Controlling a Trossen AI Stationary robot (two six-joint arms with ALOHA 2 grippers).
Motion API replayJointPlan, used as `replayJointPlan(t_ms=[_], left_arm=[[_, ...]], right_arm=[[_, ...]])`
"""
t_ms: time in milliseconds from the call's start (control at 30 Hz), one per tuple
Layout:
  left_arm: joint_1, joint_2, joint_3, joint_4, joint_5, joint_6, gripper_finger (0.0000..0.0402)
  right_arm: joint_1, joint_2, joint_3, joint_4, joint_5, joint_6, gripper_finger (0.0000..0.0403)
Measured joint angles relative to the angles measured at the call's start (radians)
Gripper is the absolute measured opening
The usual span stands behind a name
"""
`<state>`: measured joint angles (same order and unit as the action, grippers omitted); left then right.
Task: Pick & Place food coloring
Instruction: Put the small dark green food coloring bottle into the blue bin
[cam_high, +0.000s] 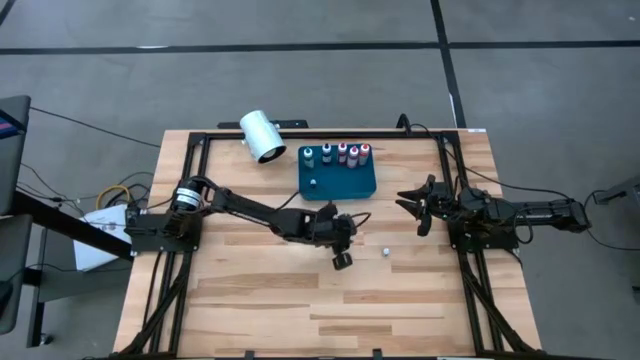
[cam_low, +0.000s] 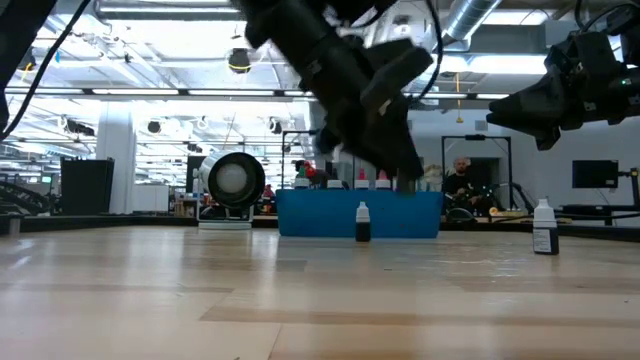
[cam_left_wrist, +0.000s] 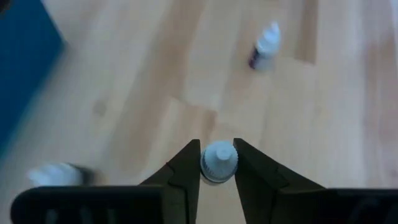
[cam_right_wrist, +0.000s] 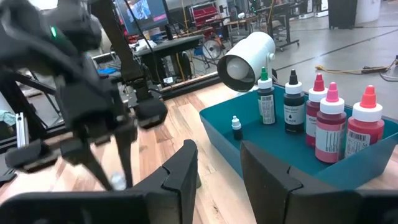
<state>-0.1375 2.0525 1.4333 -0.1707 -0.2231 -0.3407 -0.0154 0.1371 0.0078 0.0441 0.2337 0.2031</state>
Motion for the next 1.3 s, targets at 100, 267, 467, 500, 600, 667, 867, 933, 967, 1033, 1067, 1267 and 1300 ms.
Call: replayJointPlan(t_ms=[100,267,467,500,600,667,867,933,967,1033,1067,1267,1300], left_arm=[[0.018,0.000,0.095,-0.113,-0.067,0.068,0.0067],[0.063,-0.002,0.226,-0.232,-0.199,0.168,0.0070],[0.155,-0.002,0.262,-0.306,-0.228,0.179,0.0076],[0.170,-0.002,0.262,-0.319,-0.222,0.179,0.0075],[0.213,-0.002,0.262,-0.336,-0.196,0.180,0.0072],[0.235,-0.002,0.262,-0.341,-0.181,0.180,0.0072],[0.272,-0.002,0.241,-0.326,-0.148,0.185,0.0078],[0.274,-0.002,0.213,-0.331,-0.151,0.188,0.0077],[0.275,-0.001,0.202,-0.333,-0.147,0.185,0.0077],[0.275,0.000,0.188,-0.329,-0.139,0.181,0.0076],[0.275,-0.001,0.179,-0.315,-0.142,0.183,0.0076],[0.289,-0.008,0.115,-0.191,-0.140,0.188,0.0081],[0.294,-0.010,0.110,-0.180,-0.139,0.188,0.0081]], right_arm=[[0.000,0.000,0.000,0.000,0.000,0.000,0.0111],[0.000,0.000,0.000,0.000,0.000,0.000,0.0111],[0.000,0.000,0.000,0.000,0.000,0.000,0.0111],[0.000,0.000,0.000,0.000,0.000,0.000,0.0111],[0.000,0.000,0.000,0.000,0.000,0.000,0.0111],[0.000,0.000,0.000,0.000,0.000,0.000,0.0111],[0.000,0.000,0.000,0.000,0.000,0.000,0.0111],[0.000,0.000,0.000,0.000,0.000,0.000,0.0111],[0.000,0.000,0.000,0.000,0.000,0.000,0.0111],[0.000,0.000,0.000,0.000,0.000,0.000,0.0111],[0.000,0.000,0.000,0.000,0.000,0.000,0.0111],[0.000,0.000,0.000,0.000,0.000,-0.001,0.0111],[0.000,0.000,0.000,0.000,0.000,-0.001,0.0111]])
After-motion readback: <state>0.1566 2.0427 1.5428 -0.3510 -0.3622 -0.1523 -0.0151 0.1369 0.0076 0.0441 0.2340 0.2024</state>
